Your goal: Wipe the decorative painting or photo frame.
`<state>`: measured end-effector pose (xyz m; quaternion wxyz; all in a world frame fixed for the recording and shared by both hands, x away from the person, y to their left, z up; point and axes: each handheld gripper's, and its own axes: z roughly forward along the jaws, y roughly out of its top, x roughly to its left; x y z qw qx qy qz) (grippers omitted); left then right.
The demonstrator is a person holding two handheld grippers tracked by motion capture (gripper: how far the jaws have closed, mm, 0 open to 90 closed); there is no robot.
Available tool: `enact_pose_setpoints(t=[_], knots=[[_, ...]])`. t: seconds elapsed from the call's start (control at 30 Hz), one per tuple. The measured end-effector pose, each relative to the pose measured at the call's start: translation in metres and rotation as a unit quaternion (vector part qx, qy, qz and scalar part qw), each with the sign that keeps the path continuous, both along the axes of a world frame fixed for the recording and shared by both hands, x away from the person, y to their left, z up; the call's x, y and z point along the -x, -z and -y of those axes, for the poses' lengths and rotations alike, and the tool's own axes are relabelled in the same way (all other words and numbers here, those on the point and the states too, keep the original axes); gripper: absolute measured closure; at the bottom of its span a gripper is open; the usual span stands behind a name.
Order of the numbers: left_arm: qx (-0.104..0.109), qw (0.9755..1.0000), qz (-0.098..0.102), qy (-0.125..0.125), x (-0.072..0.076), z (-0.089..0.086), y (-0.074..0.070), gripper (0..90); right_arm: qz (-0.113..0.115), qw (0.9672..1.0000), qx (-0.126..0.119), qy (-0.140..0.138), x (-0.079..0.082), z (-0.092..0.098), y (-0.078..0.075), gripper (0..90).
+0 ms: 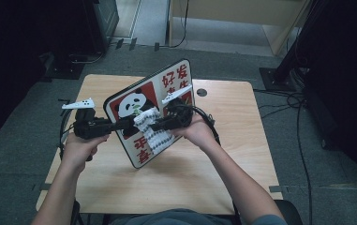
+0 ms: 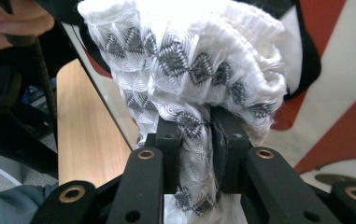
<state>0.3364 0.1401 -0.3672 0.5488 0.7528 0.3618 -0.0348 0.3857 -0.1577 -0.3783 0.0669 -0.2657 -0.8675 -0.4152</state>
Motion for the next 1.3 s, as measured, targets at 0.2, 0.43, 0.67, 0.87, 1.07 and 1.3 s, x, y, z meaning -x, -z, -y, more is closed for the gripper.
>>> enact_pose_setpoints(t=[0.2, 0.43, 0.67, 0.87, 1.07, 1.3], knots=[[0.0, 1.0, 0.0, 0.0, 0.0, 0.0, 0.0, 74.9, -0.001, 1.0, -0.001, -0.001, 0.002, 0.003, 0.012, 75.8], [0.0, 1.0, -0.001, 0.0, 0.0, 0.0, 0.0, 74.9, -0.009, 1.0, -0.003, 0.003, 0.004, 0.005, 0.025, 75.7], [0.0, 1.0, -0.002, 0.0, 0.0, 0.0, 0.0, 74.8, -0.012, 0.9999, -0.006, 0.004, 0.006, 0.009, 0.037, 75.7], [0.0, 1.0, -0.002, 0.0, 0.0, 0.0, 0.0, 74.8, -0.019, 0.9998, -0.004, 0.007, 0.008, 0.011, 0.049, 75.7], [0.001, 1.0, -0.002, 0.001, 0.0, 0.0, 0.0, 74.8, -0.027, 0.9996, 0.002, 0.011, 0.011, 0.015, 0.062, 75.6], [0.002, 1.0, -0.001, 0.0, 0.0, 0.0, 0.0, 74.7, -0.038, 0.9992, 0.002, 0.014, 0.012, 0.017, 0.075, 75.7]])
